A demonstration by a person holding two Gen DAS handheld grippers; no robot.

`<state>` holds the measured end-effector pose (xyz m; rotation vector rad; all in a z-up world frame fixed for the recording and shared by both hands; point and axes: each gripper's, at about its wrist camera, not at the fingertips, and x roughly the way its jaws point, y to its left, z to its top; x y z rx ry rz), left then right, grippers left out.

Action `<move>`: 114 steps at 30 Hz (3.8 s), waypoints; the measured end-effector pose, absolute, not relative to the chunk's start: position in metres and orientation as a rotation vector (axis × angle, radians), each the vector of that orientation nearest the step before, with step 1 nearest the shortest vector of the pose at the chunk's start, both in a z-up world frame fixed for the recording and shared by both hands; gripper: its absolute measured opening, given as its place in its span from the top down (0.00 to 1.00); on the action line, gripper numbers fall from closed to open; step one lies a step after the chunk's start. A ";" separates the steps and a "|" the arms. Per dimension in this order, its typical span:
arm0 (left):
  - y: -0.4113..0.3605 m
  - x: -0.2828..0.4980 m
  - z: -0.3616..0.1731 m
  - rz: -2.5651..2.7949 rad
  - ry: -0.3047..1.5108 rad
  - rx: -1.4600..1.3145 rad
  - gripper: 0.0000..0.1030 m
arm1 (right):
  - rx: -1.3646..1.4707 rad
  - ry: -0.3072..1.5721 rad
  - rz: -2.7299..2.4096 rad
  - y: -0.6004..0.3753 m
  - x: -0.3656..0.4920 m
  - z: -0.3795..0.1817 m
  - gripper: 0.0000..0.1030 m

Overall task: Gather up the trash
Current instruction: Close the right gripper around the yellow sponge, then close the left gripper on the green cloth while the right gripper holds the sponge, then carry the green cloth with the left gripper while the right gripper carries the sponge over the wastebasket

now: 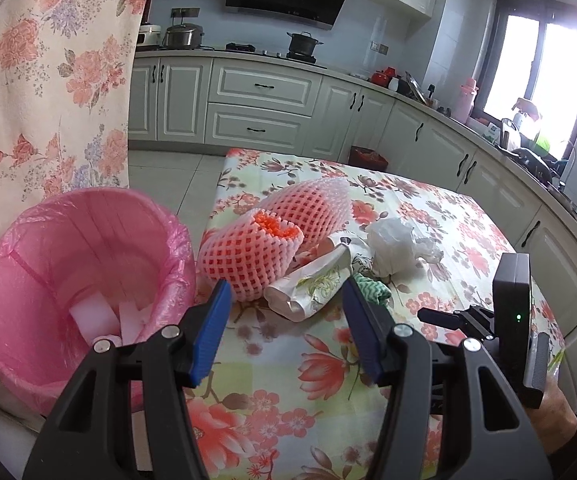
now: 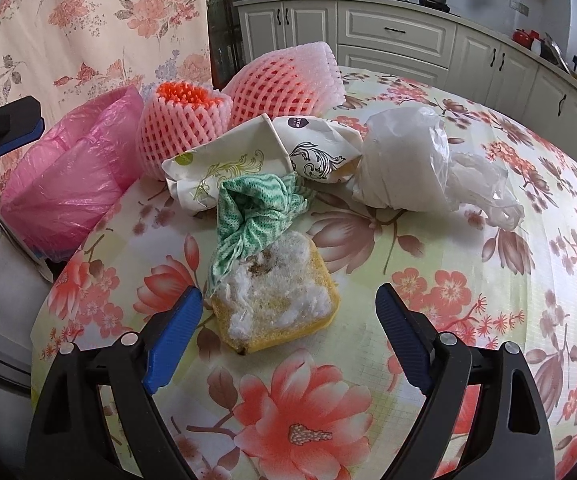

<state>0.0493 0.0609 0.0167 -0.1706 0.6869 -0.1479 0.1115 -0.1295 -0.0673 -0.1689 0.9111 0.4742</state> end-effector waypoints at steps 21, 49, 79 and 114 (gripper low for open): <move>0.044 0.069 -0.004 -0.202 0.734 -0.202 0.46 | -0.176 0.921 0.510 -0.129 0.112 -0.075 0.45; 0.025 0.083 -0.031 -0.258 0.802 -0.221 0.47 | -0.116 0.805 0.468 -0.162 0.110 -0.026 0.46; -0.033 0.103 -0.076 -0.422 0.926 -0.181 0.72 | -0.063 0.776 0.416 -0.191 0.114 -0.012 0.46; 0.083 0.055 0.029 -0.004 0.610 -0.178 0.71 | -0.091 0.706 0.449 -0.150 0.115 0.018 0.46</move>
